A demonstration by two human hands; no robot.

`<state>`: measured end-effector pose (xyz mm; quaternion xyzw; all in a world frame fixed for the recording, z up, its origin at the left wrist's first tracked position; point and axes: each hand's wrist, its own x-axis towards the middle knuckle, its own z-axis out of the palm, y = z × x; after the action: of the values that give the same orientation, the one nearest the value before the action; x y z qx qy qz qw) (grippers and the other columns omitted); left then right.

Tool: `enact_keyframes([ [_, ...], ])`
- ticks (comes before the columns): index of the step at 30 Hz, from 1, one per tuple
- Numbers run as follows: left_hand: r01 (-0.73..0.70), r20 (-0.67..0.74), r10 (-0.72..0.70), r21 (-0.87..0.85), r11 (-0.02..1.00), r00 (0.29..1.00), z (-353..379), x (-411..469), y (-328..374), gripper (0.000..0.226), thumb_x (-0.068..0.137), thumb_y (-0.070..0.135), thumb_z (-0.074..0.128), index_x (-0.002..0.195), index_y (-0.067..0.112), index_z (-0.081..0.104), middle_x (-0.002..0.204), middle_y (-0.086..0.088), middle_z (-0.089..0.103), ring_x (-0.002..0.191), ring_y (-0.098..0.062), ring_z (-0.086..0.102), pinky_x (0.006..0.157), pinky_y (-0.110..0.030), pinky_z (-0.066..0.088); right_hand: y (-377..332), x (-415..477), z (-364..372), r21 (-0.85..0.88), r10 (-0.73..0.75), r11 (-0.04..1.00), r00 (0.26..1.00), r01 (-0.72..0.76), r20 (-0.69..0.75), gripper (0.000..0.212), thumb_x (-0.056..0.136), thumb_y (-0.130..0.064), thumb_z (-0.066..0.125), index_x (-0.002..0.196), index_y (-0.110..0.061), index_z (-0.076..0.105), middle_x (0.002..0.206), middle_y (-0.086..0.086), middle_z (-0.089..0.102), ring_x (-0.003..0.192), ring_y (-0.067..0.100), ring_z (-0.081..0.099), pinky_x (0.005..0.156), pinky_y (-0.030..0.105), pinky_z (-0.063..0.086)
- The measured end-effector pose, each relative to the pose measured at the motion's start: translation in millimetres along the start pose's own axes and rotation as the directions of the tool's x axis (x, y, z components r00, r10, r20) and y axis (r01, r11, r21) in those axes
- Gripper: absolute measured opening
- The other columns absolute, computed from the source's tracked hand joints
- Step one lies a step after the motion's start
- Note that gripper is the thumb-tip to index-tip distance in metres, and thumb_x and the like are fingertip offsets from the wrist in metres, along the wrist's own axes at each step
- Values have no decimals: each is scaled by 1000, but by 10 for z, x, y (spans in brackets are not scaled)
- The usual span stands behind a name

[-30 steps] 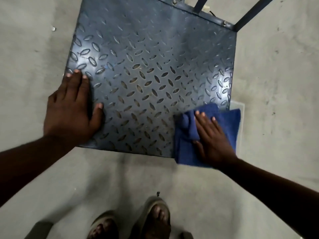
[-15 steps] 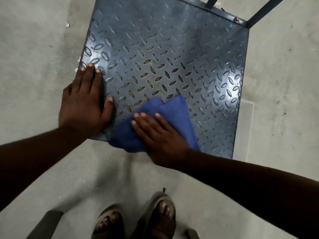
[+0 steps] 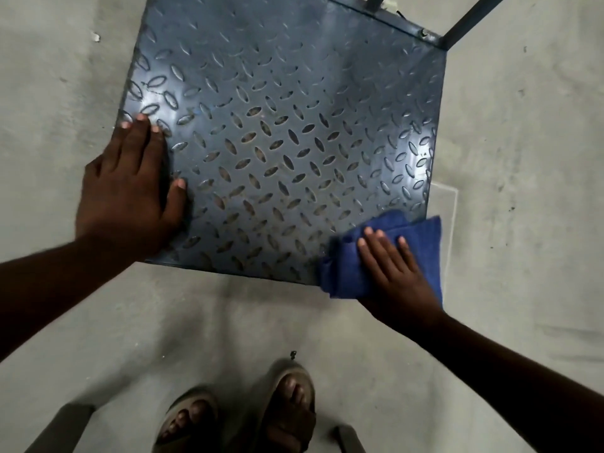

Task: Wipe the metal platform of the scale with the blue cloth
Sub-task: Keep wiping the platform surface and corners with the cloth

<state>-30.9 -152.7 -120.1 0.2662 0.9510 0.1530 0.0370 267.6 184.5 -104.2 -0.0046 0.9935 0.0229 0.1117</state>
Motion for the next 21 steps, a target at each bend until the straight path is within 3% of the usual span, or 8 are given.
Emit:
enact_keyframes([
  [4, -51, -68, 51, 6, 999, 996, 86, -7, -70, 78, 105, 48, 39, 167, 4, 27, 174, -25, 26, 164, -41, 22, 122, -62, 33, -201, -450, 134, 399, 447, 818, 895, -414, 14, 99, 87, -6, 76, 164, -6, 14, 174, 8, -1, 160, 31, 1, 129, 48, 14],
  [6, -78, -84, 77, 3, 997, 993, 152, -10, -125, 78, 106, 51, 35, 168, 4, 24, 175, -26, 24, 165, -31, 13, 125, -61, 30, -368, -483, 135, 574, 583, 638, 809, -513, 76, 105, 87, 0, 75, 166, -17, 8, 173, -7, -10, 160, 27, 8, 124, 51, 30],
  [8, -89, -91, 90, 14, 996, 992, 221, -10, -199, 78, 107, 50, 34, 169, 3, 23, 176, -25, 21, 162, -25, 6, 128, -60, 26, -405, -436, 10, 754, 669, 326, 702, -570, 242, 98, 90, -7, 66, 163, -44, 12, 170, -2, 19, 135, 29, 52, 87, 53, 60],
  [10, -105, -95, 106, 10, 994, 990, 264, 7, -215, 80, 107, 51, 33, 169, 2, 20, 180, -14, 14, 163, -25, 3, 130, -60, 24, -319, -469, -84, 805, 664, 146, 660, -575, 351, 76, 100, -14, 53, 150, -65, 25, 119, 15, 70, 93, 20, 70, 72, 40, 60],
  [12, -72, -94, 68, -42, 997, 993, 251, 27, -184, 82, 104, 52, 34, 169, 5, 20, 175, 1, 6, 162, -23, 3, 129, -61, 24, -168, -505, -140, 816, 645, 54, 644, -576, 412, 71, 102, -15, 62, 155, -49, 31, 118, -13, 74, 107, 1, 69, 92, 28, 55],
  [14, -89, -105, 85, -25, 996, 991, 239, 20, -182, 80, 104, 51, 35, 168, 5, 23, 178, -7, 12, 165, -31, 11, 127, -61, 27, -59, -446, -168, 825, 627, -27, 633, -565, 454, 53, 102, -27, 62, 151, -32, 43, 131, -24, 66, 125, -4, 59, 105, 29, 47],
  [18, -109, -63, 110, 18, 994, 992, 222, -3, -198, 75, 108, 46, 34, 168, 2, 24, 175, -30, 21, 162, -49, 21, 128, -63, 24, 103, -71, -86, 810, 683, -93, 555, -578, 475, 24, 108, -42, 50, 130, -37, 57, 120, -17, 68, 125, 13, 61, 106, 33, 45],
  [21, -61, -56, 59, -18, 998, 997, 174, 0, -137, 78, 105, 48, 36, 168, 4, 23, 175, -28, 21, 161, -48, 22, 128, -64, 25, 421, 338, -116, 786, 699, 13, 567, -618, 435, 54, 99, -65, 46, 137, -28, 59, 132, -1, 67, 129, 22, 59, 114, 39, 43],
])
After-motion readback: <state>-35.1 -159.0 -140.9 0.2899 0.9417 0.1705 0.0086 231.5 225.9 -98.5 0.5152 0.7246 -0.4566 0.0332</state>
